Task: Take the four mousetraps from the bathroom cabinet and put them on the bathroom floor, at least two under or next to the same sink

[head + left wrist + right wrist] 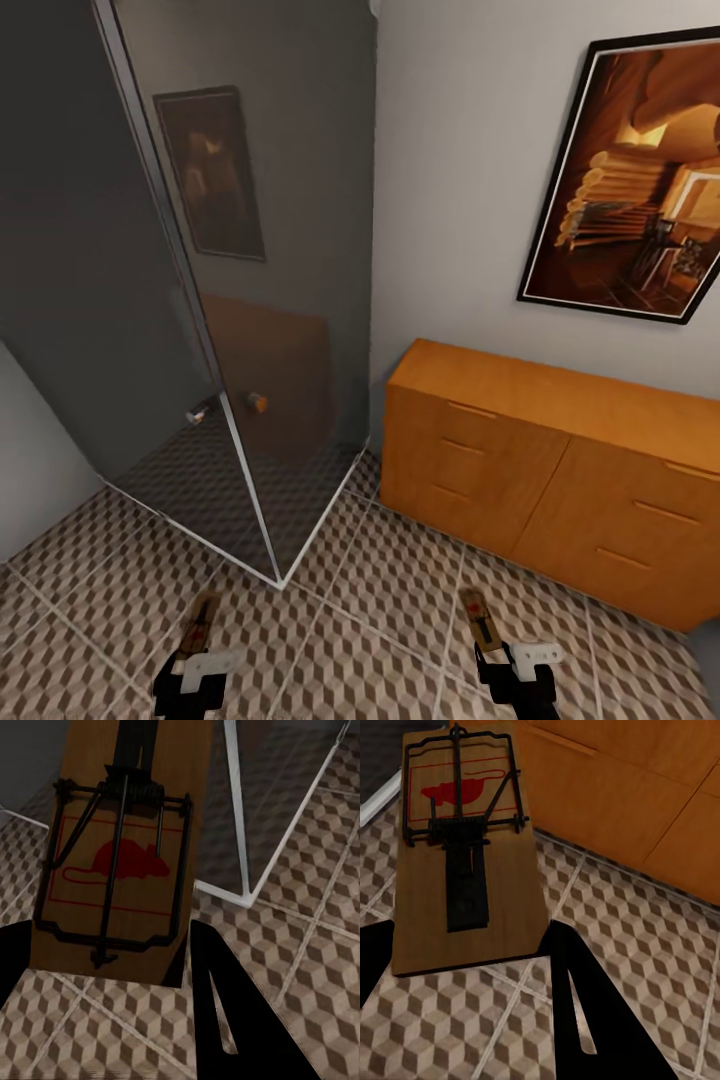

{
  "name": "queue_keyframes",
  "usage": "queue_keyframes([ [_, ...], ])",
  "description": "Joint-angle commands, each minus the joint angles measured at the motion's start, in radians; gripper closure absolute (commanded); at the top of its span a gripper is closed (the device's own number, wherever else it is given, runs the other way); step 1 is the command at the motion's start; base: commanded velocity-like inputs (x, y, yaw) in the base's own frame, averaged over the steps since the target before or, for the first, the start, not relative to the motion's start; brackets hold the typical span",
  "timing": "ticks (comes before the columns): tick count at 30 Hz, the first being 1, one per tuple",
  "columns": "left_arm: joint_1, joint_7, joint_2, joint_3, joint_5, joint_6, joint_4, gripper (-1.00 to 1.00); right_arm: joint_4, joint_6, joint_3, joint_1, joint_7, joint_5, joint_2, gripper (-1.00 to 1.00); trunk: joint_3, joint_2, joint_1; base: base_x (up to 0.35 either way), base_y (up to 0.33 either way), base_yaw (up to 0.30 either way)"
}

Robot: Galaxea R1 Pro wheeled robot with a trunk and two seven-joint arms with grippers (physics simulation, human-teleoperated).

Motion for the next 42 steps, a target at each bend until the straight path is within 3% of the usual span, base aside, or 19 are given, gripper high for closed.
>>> queue_keyframes([
  [1,-0.001,0.014,-0.001,-0.004,-0.012,0.000,0.002,1.00,0.000,-0.003,0.004,-0.001,-0.004,-0.003,-0.001,1.00,-0.002,-0.002,0.001,0.000,0.000,0.246],
  [42,0.000,0.014,-0.001,-0.004,-0.012,0.003,0.002,1.00,0.001,-0.003,0.004,-0.001,-0.004,-0.003,0.001,1.00,-0.002,-0.002,0.001,0.000,0.000,0.246],
])
